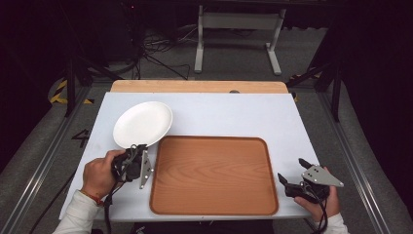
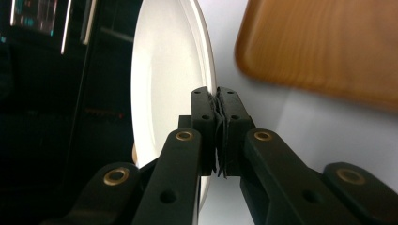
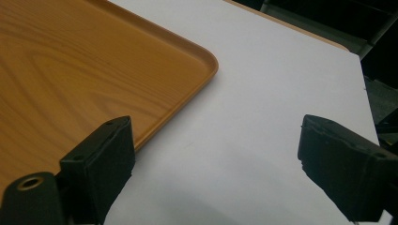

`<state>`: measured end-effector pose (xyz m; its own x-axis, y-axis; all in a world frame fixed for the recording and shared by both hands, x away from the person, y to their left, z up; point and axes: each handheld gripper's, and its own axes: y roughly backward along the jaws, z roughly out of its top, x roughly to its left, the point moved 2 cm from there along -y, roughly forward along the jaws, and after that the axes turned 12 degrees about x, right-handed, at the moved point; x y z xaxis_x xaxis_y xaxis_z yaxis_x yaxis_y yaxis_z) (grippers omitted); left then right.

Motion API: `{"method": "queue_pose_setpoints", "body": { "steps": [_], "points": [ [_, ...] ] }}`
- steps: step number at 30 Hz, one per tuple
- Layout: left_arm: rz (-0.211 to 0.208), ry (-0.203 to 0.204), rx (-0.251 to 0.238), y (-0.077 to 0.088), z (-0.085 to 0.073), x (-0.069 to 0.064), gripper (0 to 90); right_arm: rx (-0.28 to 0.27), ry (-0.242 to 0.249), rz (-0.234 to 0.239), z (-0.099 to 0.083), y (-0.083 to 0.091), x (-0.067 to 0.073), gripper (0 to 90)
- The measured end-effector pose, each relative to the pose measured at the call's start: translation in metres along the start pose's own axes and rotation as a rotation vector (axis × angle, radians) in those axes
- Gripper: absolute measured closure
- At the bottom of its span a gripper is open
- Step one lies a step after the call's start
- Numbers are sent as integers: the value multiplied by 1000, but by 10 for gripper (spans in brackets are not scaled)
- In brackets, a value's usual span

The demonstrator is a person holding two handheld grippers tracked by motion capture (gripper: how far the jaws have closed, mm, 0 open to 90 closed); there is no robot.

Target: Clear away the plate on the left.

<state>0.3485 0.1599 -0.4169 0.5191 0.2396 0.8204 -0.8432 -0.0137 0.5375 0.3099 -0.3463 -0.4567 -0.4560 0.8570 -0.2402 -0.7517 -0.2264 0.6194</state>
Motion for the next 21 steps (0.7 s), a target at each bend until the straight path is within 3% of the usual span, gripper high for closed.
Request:
{"method": "queue_pose_setpoints", "body": {
  "steps": [6, 12, 21],
  "points": [
    [-5, -64, -92, 23, 32, -12, 873, -3, -1, 0, 0, 0, 0, 119],
    [-27, -152, -188, 42, 63, -30, 872, -1, 0, 2, 0, 0, 0, 119],
    [-84, -255, -281, 58, 97, -60, 871, -3, -9, 5, -1, 0, -1, 120]
  ]
}}
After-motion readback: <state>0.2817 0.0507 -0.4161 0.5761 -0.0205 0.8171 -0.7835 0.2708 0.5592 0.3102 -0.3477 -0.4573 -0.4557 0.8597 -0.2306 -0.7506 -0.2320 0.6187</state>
